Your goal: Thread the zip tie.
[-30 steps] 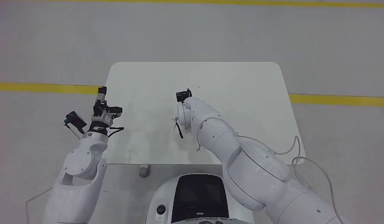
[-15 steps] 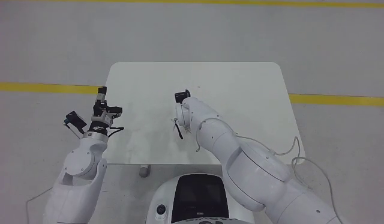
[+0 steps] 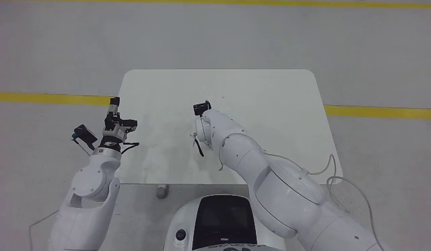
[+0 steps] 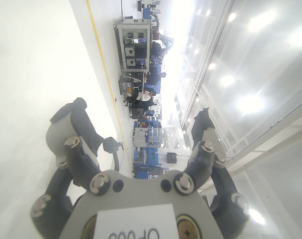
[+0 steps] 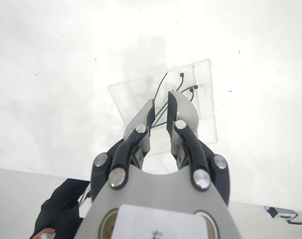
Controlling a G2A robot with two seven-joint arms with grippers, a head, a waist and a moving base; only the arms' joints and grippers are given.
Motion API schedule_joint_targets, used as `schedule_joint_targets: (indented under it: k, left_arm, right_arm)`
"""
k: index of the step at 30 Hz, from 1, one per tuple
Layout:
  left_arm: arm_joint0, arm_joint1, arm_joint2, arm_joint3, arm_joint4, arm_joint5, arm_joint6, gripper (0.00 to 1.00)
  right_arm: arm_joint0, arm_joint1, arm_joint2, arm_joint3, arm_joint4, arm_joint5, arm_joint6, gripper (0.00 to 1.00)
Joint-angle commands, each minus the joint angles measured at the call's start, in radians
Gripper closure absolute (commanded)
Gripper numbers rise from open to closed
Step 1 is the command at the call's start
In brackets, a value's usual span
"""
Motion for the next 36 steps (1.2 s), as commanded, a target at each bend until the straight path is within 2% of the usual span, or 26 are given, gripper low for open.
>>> schedule_joint_targets:
  k: [1,12,20,36]
  left_arm:
    - [0.0,0.0,0.0,0.0,0.0,0.0,0.0,0.0]
    - [0.0,0.0,0.0,0.0,0.0,0.0,0.0,0.0]
    - [0.0,0.0,0.0,0.0,0.0,0.0,0.0,0.0]
    - [0.0,0.0,0.0,0.0,0.0,0.0,0.0,0.0]
  right_arm:
    - [-0.002,0.0,-0.001,-0.002,-0.003,0.0,0.006,0.85]
    - [-0.003,0.0,-0.002,0.002,-0.009,0.0,0.015,0.85]
    - [0.001,0.0,0.001,0.011,-0.007,0.0,0.014,0.89]
    - [0.006,0.0,0.004,0.027,-0.004,0.0,0.014,0.86]
